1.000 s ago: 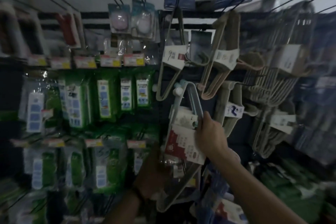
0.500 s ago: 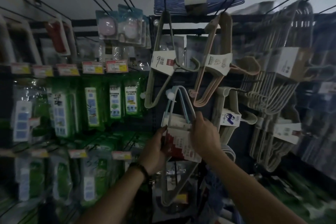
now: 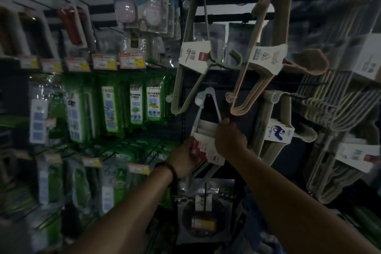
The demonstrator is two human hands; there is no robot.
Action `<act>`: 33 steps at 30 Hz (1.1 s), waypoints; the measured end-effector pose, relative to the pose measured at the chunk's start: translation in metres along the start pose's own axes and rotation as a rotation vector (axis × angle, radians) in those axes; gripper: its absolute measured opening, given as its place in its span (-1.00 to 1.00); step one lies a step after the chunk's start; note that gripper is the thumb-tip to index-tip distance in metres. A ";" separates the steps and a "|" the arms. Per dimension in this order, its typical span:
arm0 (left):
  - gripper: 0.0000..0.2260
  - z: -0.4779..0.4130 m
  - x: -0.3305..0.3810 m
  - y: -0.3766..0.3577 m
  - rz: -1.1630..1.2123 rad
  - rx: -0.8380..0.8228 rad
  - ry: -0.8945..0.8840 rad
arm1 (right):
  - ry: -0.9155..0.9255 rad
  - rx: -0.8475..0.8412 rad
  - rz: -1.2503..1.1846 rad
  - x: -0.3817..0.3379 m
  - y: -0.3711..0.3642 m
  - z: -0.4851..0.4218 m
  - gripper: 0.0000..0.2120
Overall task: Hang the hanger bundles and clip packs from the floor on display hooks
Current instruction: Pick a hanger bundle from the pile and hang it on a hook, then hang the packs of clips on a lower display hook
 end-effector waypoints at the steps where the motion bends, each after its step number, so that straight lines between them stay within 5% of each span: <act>1: -0.41 0.001 -0.001 -0.002 -0.028 -0.004 -0.001 | 0.004 -0.033 0.020 0.001 -0.002 -0.004 -0.50; 4: -0.49 0.007 -0.003 -0.001 -0.118 -0.037 0.003 | 0.023 -0.100 0.011 0.003 -0.006 -0.009 -0.50; 8: -0.86 0.036 -0.013 0.018 -0.160 -0.021 0.028 | 0.059 0.140 -0.128 0.008 -0.002 0.025 -0.46; 13: -0.85 0.143 -0.071 0.030 -0.102 0.156 0.130 | 0.233 0.162 -0.530 -0.018 -0.019 0.123 -0.70; 17: -0.86 0.274 -0.151 0.010 -0.063 0.191 0.321 | 0.365 -0.180 -0.666 -0.058 -0.072 0.220 -0.83; 20: -0.70 0.385 -0.214 -0.013 -0.063 0.001 0.605 | 0.473 -0.508 -0.693 -0.090 -0.121 0.300 -0.94; 23: -0.78 0.495 -0.252 -0.031 -0.098 -0.247 0.865 | 0.525 -0.833 -0.567 -0.108 -0.180 0.386 -0.85; 27: -0.73 0.604 -0.298 -0.060 -0.065 -0.445 1.060 | 0.463 -1.241 -0.308 -0.109 -0.268 0.502 -0.71; 33: -0.87 0.705 -0.390 -0.146 -0.012 -0.472 1.263 | 0.238 -1.565 -0.192 -0.075 -0.438 0.656 -0.69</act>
Point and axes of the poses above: each hand's wrist, its own z-axis away from the middle knuckle, its own y-axis out of the back of the hand, x = y × z, the point moved 3 cm from there along -z, towards the middle knuckle, and after that the axes turned 11 degrees about x, right-handed, at the moved point
